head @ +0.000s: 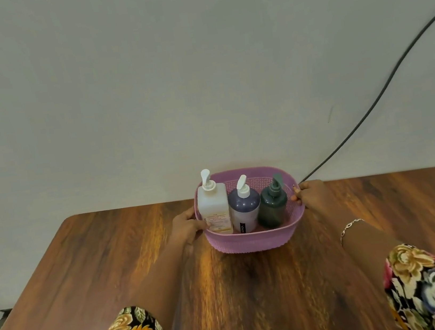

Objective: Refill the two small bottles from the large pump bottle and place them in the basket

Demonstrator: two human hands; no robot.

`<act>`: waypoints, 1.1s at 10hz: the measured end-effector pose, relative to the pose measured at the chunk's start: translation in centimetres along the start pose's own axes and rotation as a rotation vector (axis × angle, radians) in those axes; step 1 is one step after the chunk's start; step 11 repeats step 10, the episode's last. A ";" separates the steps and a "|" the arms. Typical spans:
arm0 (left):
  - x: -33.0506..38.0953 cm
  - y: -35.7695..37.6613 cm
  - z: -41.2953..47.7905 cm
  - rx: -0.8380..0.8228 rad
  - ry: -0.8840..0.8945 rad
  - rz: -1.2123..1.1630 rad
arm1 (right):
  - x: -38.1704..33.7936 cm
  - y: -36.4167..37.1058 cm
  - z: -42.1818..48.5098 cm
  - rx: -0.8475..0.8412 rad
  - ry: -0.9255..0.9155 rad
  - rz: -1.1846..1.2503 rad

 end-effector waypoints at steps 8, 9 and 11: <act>0.7 0.0 0.1 0.150 0.319 0.581 | 0.3 0.1 -1.7 0.047 -0.119 -0.158; 0.3 0.0 -1.0 0.240 0.327 0.751 | -0.1 -0.4 -3.6 0.055 -0.131 -0.181; -2.3 0.2 -3.2 0.307 0.332 0.772 | 0.1 -0.7 -6.5 0.062 -0.141 -0.214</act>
Point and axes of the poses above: each hand's wrist, its own z-axis towards the middle knuckle, its own y-axis out of the palm, x = y × z, the point moved 9 cm from there along z, towards the middle knuckle, and after that the axes turned 8 degrees about -y, right-handed, at the moved point
